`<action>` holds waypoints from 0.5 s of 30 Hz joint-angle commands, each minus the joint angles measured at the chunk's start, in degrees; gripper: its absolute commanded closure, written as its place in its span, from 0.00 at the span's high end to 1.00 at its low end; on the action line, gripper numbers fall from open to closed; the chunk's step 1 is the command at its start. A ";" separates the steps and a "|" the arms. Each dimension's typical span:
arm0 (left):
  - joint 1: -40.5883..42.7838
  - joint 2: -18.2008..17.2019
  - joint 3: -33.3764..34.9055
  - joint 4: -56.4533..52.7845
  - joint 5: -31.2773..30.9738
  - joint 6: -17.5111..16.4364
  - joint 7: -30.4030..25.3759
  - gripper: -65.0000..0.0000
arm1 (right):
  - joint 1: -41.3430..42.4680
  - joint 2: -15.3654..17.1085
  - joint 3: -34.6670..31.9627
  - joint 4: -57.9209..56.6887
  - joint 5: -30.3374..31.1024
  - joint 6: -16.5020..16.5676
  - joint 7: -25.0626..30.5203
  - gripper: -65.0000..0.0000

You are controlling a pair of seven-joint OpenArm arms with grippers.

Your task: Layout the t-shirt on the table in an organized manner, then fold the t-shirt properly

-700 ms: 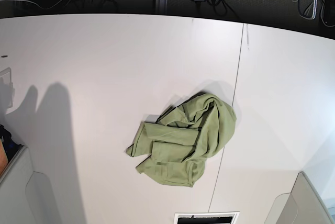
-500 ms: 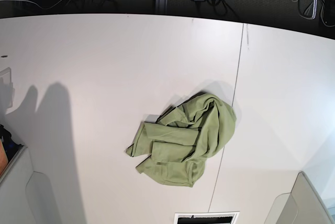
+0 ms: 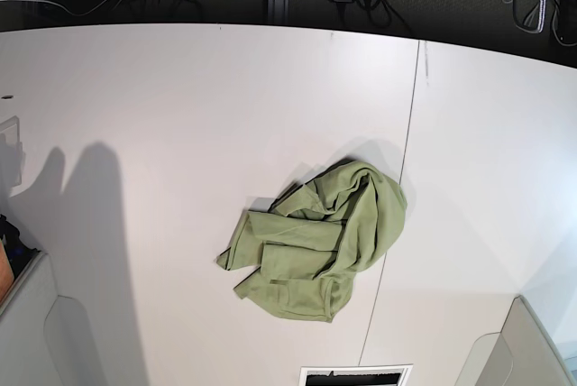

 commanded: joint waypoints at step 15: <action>12.92 -0.33 0.04 14.88 -0.90 -0.13 -1.31 0.14 | -12.00 4.20 0.00 14.14 0.00 -0.50 0.24 0.14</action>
